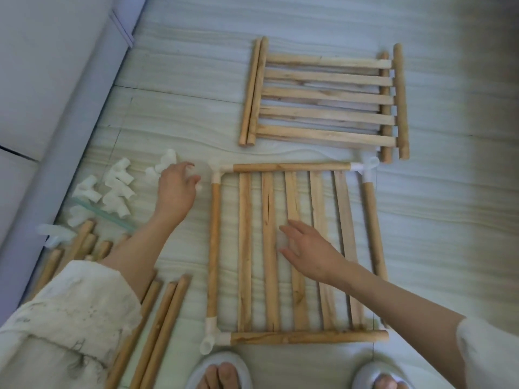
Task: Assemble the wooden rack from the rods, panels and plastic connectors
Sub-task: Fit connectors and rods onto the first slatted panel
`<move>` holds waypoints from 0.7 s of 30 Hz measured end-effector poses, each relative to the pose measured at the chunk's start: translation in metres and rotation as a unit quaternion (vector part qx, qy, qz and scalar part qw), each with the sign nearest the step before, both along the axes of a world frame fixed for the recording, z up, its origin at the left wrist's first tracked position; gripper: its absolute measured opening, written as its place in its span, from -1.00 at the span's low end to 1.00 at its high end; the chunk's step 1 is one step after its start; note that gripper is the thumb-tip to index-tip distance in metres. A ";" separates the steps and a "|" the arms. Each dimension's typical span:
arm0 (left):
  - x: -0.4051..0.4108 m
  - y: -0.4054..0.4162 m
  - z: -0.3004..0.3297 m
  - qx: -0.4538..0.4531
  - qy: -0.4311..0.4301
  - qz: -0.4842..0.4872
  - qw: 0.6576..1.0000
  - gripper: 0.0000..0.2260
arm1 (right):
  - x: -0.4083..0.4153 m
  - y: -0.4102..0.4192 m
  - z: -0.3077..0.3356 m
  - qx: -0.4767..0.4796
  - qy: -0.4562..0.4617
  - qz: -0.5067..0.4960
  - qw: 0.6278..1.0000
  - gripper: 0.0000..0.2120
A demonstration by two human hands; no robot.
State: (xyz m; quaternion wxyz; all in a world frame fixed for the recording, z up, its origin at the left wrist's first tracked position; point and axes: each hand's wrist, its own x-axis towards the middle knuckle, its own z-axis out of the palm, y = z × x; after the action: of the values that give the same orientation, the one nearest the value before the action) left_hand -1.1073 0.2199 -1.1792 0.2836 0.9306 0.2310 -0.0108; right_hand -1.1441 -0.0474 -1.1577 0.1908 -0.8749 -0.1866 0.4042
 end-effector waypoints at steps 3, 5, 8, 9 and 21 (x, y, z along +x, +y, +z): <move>-0.020 -0.025 0.042 -0.137 -0.096 0.045 0.985 -0.80 | -0.008 -0.008 0.030 0.063 0.067 -0.139 0.986 -0.60; -0.033 -0.053 0.074 -0.265 -0.110 0.018 0.958 -0.84 | -0.016 -0.017 0.053 0.123 0.106 -0.230 0.960 -0.66; -0.054 -0.100 0.115 -0.397 -0.059 -0.066 0.914 -0.85 | -0.028 -0.037 0.090 0.215 0.128 -0.340 0.906 -0.70; -0.061 -0.114 0.125 -0.396 -0.041 -0.110 0.911 -0.84 | -0.033 -0.045 0.103 0.248 0.134 -0.372 0.885 -0.72; -0.103 -0.227 0.162 -0.245 0.001 -0.388 0.888 -0.77 | -0.104 -0.125 0.130 0.367 0.182 -0.471 0.782 -0.92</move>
State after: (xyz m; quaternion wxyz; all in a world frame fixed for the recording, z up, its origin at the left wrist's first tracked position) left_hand -1.2101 -0.0074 -1.0173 0.4755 0.8469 -0.1587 -0.1772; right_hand -1.2483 -0.1720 -1.0278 0.6943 -0.6281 0.1522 0.3167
